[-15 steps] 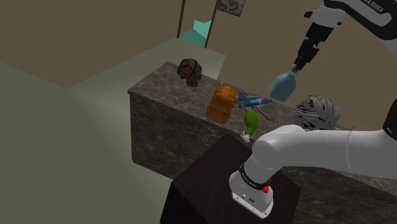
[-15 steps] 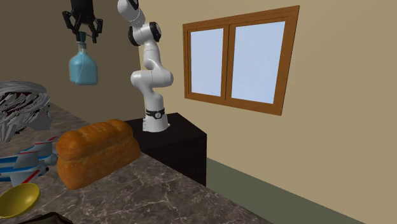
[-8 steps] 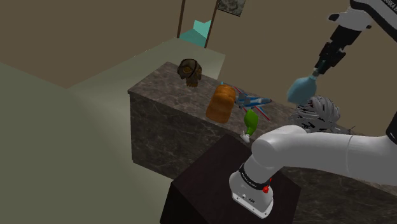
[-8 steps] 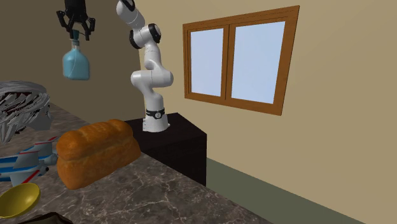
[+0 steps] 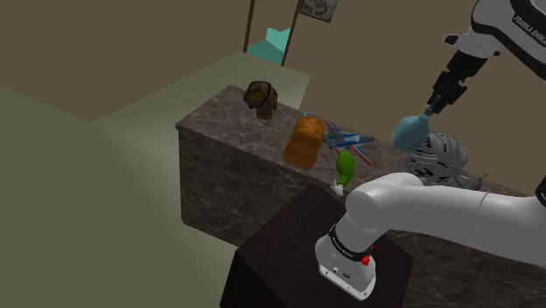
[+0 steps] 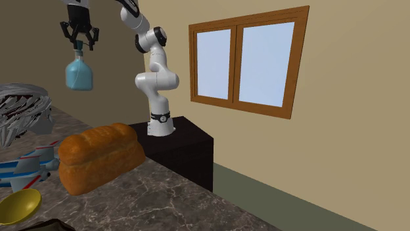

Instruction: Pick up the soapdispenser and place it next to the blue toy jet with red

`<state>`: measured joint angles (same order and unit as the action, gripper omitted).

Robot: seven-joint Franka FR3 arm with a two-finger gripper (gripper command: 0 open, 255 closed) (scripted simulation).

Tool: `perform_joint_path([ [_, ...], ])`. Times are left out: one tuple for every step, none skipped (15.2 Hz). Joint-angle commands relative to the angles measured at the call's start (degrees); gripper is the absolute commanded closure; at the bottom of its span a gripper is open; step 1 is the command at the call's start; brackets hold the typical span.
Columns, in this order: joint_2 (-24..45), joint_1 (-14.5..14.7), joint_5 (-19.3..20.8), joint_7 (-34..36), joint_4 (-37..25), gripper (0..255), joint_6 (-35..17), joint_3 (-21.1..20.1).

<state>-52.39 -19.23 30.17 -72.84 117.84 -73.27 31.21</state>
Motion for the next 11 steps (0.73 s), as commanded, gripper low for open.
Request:
perform_joint_path([
  [-1.0,-0.3,0.4,0.4,2.1,255,-1.2,0.3],
  [-1.4,-0.4,0.6,0.6,3.1,255,-1.7,0.4],
  [-1.8,-0.5,0.8,0.7,4.1,255,-2.3,0.6],
  [-2.2,-0.7,1.0,0.9,5.1,255,-2.9,0.8],
  [-2.6,-0.8,1.2,1.0,6.0,255,-3.4,1.0],
  [-3.0,-0.9,1.4,1.2,6.9,255,-4.0,1.2],
  [-3.4,-1.1,1.7,1.3,7.9,255,-4.5,1.4],
  [-3.8,-1.2,1.9,1.5,8.8,255,-5.1,1.6],
  [-4.2,-1.3,2.1,1.6,9.7,255,-5.6,1.9],
  [-4.5,-1.5,2.4,1.8,10.6,255,-6.2,2.1],
  [-4.9,-1.6,2.6,1.9,11.5,255,-6.7,2.3],
])
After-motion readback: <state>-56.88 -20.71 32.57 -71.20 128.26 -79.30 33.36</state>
